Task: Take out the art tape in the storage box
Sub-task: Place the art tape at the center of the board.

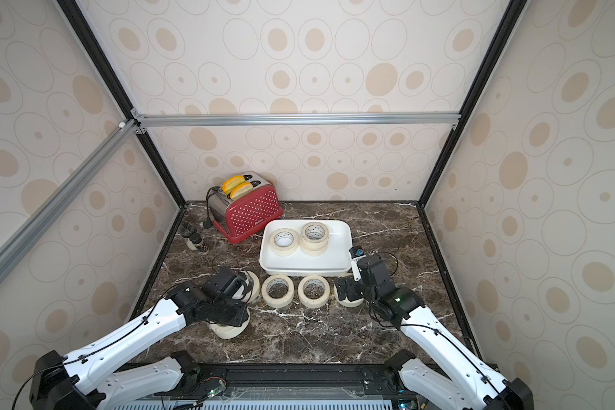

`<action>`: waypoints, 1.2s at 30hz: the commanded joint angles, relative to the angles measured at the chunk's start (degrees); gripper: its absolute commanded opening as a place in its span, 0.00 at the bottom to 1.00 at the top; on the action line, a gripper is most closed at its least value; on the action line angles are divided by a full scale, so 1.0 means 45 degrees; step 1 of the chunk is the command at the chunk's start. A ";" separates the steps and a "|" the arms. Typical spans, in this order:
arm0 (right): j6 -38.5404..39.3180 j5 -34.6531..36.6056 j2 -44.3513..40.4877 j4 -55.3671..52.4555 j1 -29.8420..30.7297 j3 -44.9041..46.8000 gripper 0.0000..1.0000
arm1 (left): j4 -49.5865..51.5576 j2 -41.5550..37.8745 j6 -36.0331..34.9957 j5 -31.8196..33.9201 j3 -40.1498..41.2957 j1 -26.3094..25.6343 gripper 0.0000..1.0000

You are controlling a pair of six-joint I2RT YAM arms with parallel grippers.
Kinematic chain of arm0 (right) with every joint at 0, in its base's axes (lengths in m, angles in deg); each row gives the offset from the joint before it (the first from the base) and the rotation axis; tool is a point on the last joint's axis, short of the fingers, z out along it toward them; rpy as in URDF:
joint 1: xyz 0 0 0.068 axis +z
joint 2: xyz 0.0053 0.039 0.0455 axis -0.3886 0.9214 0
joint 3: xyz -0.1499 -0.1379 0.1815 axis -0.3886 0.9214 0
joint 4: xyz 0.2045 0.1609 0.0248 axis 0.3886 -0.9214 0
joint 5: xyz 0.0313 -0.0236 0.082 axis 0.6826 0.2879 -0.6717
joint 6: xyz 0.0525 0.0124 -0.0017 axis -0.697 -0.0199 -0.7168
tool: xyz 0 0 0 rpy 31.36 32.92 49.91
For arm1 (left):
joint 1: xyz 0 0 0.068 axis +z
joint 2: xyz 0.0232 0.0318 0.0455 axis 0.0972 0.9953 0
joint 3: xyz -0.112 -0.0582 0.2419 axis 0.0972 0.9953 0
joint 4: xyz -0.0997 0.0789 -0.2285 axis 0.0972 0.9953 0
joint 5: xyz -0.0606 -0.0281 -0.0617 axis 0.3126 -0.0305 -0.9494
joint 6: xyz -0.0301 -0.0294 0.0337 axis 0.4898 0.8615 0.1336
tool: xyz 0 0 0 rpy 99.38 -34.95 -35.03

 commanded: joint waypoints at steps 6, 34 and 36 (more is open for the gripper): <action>0.0043 0.0007 0.0075 0.0065 -0.0090 -0.0408 1.00 | -0.0949 0.0670 0.0276 0.0293 0.0494 -0.0113 0.01; 0.0082 0.0118 0.0072 -0.0042 -0.0113 -0.0350 1.00 | -0.2467 0.1856 0.0320 0.0849 0.1447 -0.0123 0.33; 0.0082 0.0116 0.0036 -0.0045 -0.0113 -0.0334 1.00 | -0.2252 0.1766 0.0173 0.0982 0.1266 -0.0113 0.37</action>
